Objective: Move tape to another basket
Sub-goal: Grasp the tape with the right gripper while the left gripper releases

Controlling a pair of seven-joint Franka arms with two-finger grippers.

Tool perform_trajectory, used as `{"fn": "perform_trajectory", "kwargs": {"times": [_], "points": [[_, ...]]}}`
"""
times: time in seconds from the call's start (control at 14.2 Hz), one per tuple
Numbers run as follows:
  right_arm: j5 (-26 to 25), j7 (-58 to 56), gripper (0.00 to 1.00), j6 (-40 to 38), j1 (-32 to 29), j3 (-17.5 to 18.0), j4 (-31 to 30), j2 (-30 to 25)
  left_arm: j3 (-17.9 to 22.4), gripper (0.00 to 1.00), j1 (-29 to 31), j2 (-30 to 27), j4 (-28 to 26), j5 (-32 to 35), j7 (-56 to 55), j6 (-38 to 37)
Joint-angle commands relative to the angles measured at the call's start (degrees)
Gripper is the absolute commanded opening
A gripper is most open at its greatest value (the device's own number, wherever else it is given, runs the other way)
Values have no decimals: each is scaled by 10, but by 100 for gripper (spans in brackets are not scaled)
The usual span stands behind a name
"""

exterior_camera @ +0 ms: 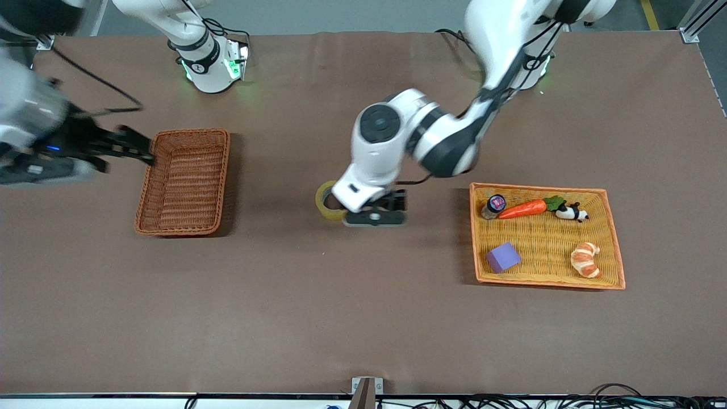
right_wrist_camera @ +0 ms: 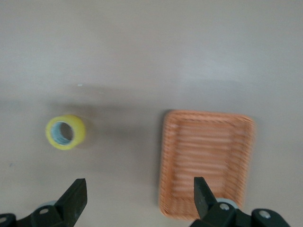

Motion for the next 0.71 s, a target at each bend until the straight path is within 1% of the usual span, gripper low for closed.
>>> {"fn": "perform_trajectory", "kwargs": {"times": [0.0, 0.07, 0.14, 0.21, 0.35, 0.42, 0.49, 0.56, 0.63], "points": [[3, 64, 98, 123, 85, -6, -92, 13, -3, 100, 75, -107, -36, 10, 37, -78], [3, 104, 98, 175, 120, -6, -117, 27, -3, 100, 104, -142, -36, 10, 63, -109], [2, 132, 98, 215, 152, -6, -125, 54, -5, 100, 136, -173, -36, 7, 101, -140], [0, 153, 98, 246, 187, -7, -125, 90, -8, 100, 176, -202, -37, -1, 158, -181], [-13, 165, 98, 297, 235, -7, -127, 155, -9, 100, 222, -241, -37, -10, 239, -221], [-23, 176, 98, 327, 253, -7, -134, 185, -9, 100, 244, -249, -37, -12, 271, -238], [-39, 189, 98, 366, 266, -8, -157, 202, -7, 100, 251, -252, -37, -12, 282, -257], [-50, 191, 98, 403, 266, -8, -181, 203, -4, 100, 268, -258, -38, -15, 284, -274], [-53, 191, 98, 434, 266, -8, -207, 206, -7, 100, 304, -259, -40, -33, 299, -280]]}}
